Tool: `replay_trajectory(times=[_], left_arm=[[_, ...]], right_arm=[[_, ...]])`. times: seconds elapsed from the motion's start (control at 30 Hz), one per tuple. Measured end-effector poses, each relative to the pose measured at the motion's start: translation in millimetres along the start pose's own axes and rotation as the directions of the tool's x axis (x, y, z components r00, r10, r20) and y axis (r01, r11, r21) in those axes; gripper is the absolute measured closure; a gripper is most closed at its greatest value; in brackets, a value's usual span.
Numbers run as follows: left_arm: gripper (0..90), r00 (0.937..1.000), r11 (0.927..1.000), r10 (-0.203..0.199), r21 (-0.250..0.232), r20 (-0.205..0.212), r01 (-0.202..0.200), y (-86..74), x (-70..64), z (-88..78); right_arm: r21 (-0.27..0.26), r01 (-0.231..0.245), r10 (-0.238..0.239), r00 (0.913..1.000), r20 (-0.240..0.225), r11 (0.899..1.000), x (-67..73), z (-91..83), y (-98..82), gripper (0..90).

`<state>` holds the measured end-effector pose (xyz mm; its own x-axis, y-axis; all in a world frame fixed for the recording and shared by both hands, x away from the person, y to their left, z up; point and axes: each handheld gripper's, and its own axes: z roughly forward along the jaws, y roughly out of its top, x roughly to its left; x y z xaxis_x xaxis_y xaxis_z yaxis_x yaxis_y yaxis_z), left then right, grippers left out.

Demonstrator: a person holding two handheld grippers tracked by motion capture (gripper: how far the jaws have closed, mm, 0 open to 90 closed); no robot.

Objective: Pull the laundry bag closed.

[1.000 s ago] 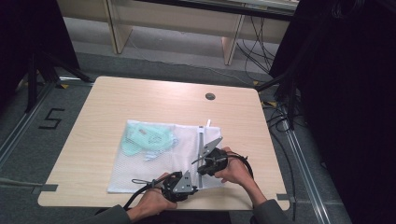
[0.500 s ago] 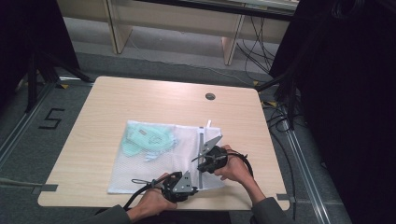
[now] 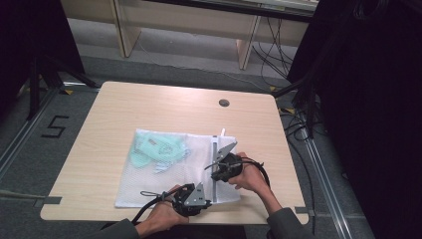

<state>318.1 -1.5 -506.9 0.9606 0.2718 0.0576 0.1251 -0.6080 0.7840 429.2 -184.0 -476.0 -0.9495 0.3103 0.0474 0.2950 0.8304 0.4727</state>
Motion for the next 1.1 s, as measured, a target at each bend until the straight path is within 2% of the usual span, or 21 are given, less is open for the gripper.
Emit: replay_trajectory(times=[0.23,0.37,0.4,0.53,0.57,0.6,0.73,0.8,0.9,1.1], left_arm=[[88.8,1.0000,1.0000,-0.001,-0.003,-0.002,0.001,0.1,-0.4,-0.1],[88.8,1.0000,0.9999,0.009,0.011,0.000,-0.009,0.3,-0.2,-1.1],[88.8,1.0000,1.0000,-0.004,-0.001,0.003,0.004,0.2,-1.3,-0.4],[88.8,0.9999,0.9999,0.010,0.012,-0.001,-0.010,0.6,0.1,-1.1],[88.8,1.0000,1.0000,-0.002,0.003,0.004,0.002,0.4,-0.8,-0.5],[88.8,1.0000,1.0000,0.001,0.005,0.005,-0.001,0.3,-0.9,-0.4],[88.8,1.0000,1.0000,-0.005,0.000,0.005,0.005,0.1,-1.5,-0.6],[88.8,0.9999,0.9998,0.010,0.015,0.002,-0.010,0.5,0.1,-1.2],[88.8,0.9999,1.0000,0.000,0.008,0.010,0.000,0.0,-0.5,-0.4],[88.9,0.9999,1.0000,-0.006,0.006,0.013,0.006,0.5,0.5,-1.9]], right_arm=[[-0.004,0.003,-0.003,0.9999,0.011,1.000,-5.7,0.9,1.3,86.4],[-0.005,0.001,-0.001,0.9999,0.013,1.000,-9.6,2.1,1.2,86.3],[-0.004,0.002,-0.002,0.9998,0.018,1.000,-10.1,1.9,1.4,86.3],[-0.010,0.001,-0.001,0.9998,0.018,1.000,-13.2,2.0,2.0,86.4],[-0.008,0.001,-0.001,0.9999,0.016,1.000,-13.8,2.3,2.0,86.4],[-0.002,-0.008,0.008,0.9999,0.014,1.000,-13.9,2.2,2.0,86.4],[-0.010,0.004,-0.004,0.9997,0.024,1.000,-16.5,2.3,3.2,86.4],[-0.010,0.003,-0.003,0.9997,0.024,1.000,-16.8,2.5,3.3,86.3],[-0.001,0.003,-0.003,0.9999,0.015,1.000,-17.9,2.8,3.5,86.4],[-0.012,0.002,-0.001,0.9996,0.030,1.000,-20.8,2.6,4.3,86.4]])
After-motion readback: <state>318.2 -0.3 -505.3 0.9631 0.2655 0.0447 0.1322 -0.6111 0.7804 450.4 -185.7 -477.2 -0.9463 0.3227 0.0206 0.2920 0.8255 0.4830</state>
